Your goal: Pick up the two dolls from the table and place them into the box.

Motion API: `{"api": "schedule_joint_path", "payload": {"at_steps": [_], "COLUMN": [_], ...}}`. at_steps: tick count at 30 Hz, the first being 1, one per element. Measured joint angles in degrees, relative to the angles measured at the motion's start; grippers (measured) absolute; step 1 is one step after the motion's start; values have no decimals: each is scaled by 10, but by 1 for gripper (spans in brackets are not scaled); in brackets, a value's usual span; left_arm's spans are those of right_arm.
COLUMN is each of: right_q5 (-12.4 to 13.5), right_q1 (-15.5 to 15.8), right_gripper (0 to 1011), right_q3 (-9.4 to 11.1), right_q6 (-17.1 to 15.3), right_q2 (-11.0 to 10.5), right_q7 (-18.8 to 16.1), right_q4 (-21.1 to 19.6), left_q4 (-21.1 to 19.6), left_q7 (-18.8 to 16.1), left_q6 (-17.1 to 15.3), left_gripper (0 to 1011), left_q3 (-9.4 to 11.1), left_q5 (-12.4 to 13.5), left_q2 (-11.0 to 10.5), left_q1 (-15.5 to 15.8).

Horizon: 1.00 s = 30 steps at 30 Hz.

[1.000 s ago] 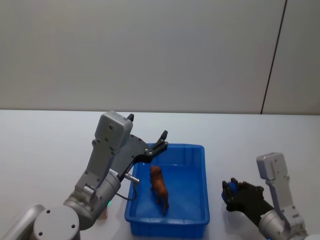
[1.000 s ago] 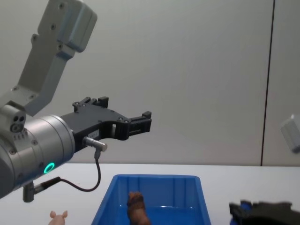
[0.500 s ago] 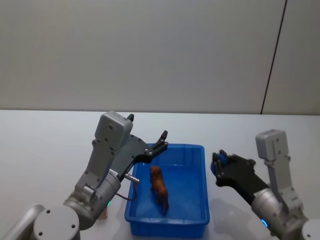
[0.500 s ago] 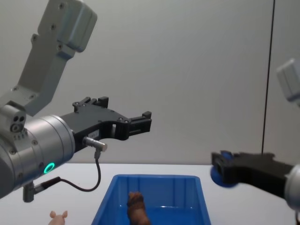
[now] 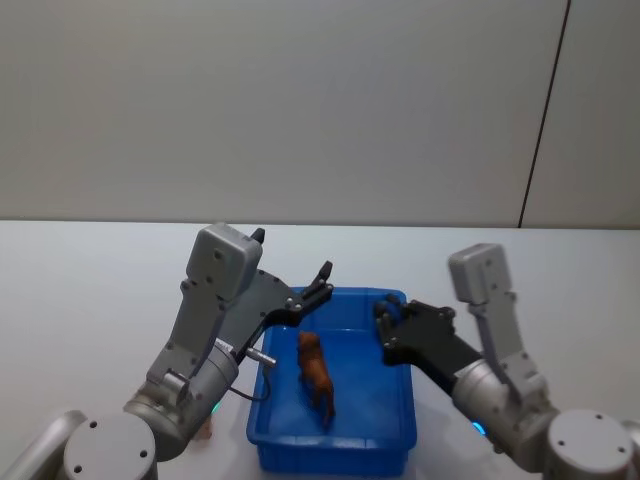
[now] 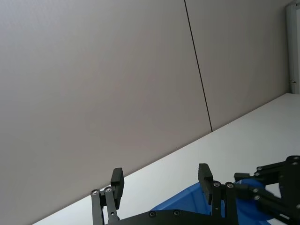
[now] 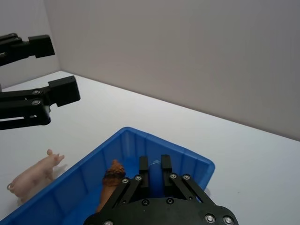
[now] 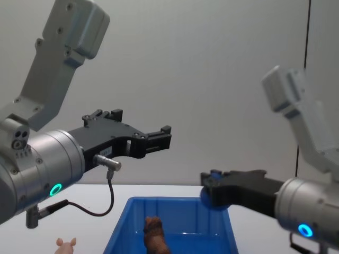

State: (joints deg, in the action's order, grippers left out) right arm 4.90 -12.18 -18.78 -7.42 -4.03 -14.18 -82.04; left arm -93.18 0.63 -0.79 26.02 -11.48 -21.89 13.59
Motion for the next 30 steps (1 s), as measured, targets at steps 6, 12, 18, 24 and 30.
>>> {"api": "schedule_joint_path", "payload": {"at_steps": [6,12,18,24,30], "right_q5": [-14,-21,-22,-19,-9], "right_q1": [-18,-33,-39,-37,-23], "right_gripper": [275,470,671,838,988], "right_q3": [-9,-16,-18,-18,-11], "right_q6": [-1,7,17,22,23], "right_q2": [14,26,31,30,21], "right_q7": [-10,-16,-17,-9,14], "right_q4": [34,64,78,77,57], "left_q4": [0,0,0,0,0], "left_q7": [0,0,0,0,0], "left_q6": [0,0,0,0,0], "left_gripper": [1001,1001,1001,1001,1001], "left_q3": [0,0,0,0,0], "left_q5": [0,0,0,0,0], "left_q2": [0,0,0,0,0], "left_q1": [0,0,0,0,0]}}
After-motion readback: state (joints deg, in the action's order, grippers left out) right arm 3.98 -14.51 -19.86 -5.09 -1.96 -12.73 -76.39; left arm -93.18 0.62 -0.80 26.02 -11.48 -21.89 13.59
